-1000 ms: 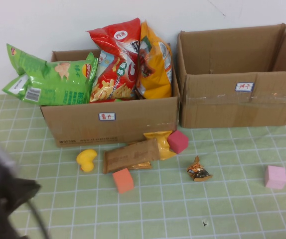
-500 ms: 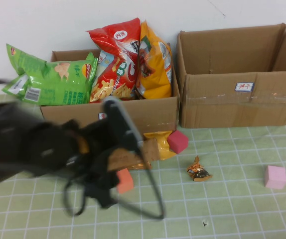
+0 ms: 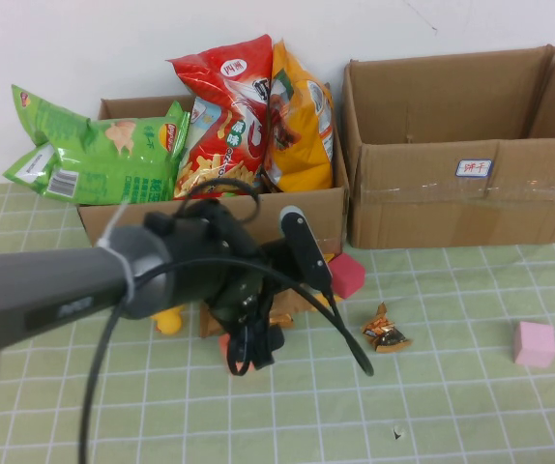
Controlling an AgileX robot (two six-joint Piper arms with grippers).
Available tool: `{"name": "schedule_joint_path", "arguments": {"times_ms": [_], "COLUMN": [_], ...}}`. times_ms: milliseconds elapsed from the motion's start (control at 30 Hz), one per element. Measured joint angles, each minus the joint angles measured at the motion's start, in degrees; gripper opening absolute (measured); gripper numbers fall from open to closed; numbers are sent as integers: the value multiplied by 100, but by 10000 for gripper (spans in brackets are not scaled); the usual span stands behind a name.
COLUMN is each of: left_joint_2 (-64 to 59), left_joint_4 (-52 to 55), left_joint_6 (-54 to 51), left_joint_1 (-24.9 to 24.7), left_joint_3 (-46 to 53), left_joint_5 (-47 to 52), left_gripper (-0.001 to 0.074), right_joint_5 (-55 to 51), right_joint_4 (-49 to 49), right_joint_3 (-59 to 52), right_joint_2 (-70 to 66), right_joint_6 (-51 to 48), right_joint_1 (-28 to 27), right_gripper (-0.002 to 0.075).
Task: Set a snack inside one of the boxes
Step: Pick up the biscuit
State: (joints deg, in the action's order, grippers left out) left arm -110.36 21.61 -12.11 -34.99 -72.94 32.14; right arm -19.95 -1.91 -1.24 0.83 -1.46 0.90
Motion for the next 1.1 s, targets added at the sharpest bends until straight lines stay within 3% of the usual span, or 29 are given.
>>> {"name": "schedule_joint_path", "arguments": {"times_ms": [167, 367, 633, 733, 867, 1100], "left_joint_2": [-357, -596, -866, -866, -853, -678], "left_joint_4": [765, 943, 1117, 1167, 1249, 1373], "left_joint_6": [677, 900, 1032, 1123, 1318, 1632], "left_joint_1": [0, 0, 0, 0, 0, -103], "left_joint_3": [-79, -78, -92, -105, -132, -169], "left_joint_5": [-631, -1422, -1524, -1524, -1514, -1140], "left_gripper": [631, 631, 608, 494, 258, 166], "right_joint_5": [0, -10, -10, -10, -10, -10], "right_joint_4": [0, 0, -3, -3, -3, -3], "right_joint_3": [0, 0, 0, 0, 0, 0], "right_joint_2": [0, 0, 0, 0, 0, 0], "right_joint_6": [0, 0, 0, 0, 0, 0], "right_joint_1": [0, 0, 0, 0, 0, 0], "right_gripper": [-2, -2, -2, -2, -2, -2]}}
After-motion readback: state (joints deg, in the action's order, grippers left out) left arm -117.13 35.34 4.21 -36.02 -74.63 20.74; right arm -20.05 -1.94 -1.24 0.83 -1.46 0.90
